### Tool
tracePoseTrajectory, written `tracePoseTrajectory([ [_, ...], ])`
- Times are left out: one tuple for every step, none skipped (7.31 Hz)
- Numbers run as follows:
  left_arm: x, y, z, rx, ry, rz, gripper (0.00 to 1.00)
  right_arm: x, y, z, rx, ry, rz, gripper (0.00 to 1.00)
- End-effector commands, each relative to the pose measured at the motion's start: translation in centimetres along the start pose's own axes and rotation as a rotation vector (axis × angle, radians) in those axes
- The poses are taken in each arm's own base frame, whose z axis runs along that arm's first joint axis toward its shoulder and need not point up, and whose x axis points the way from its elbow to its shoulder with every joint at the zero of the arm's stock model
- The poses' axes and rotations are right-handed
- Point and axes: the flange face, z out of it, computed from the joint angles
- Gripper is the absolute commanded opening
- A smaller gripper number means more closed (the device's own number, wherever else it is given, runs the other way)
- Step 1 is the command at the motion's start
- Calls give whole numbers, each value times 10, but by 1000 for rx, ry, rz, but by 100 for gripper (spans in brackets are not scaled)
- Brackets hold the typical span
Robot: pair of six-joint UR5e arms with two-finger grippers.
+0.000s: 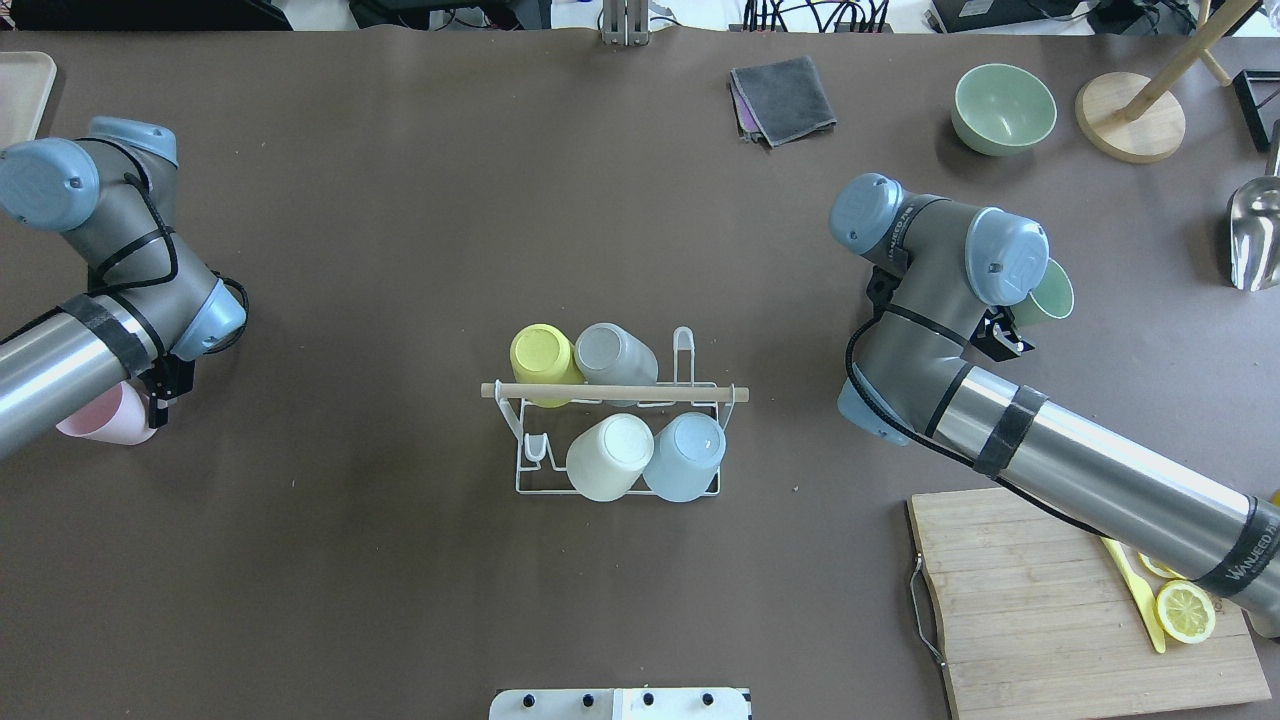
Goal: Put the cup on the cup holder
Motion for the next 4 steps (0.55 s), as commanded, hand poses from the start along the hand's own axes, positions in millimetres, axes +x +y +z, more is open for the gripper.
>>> tracePoseTrajectory([
  [-2, 1, 2, -4, 1, -3, 16, -3, 4, 7, 15, 13, -8, 65],
  [-1, 4, 2, -13, 2, -12, 5, -2, 4, 6, 14, 16, -11, 1],
  [2, 13, -6, -20, -13, -20, 0, 4, 13, 6, 16, 16, -2, 0],
  [9, 25, -17, -29, -46, 6, 0, 15, 27, 9, 14, 15, -36, 0],
])
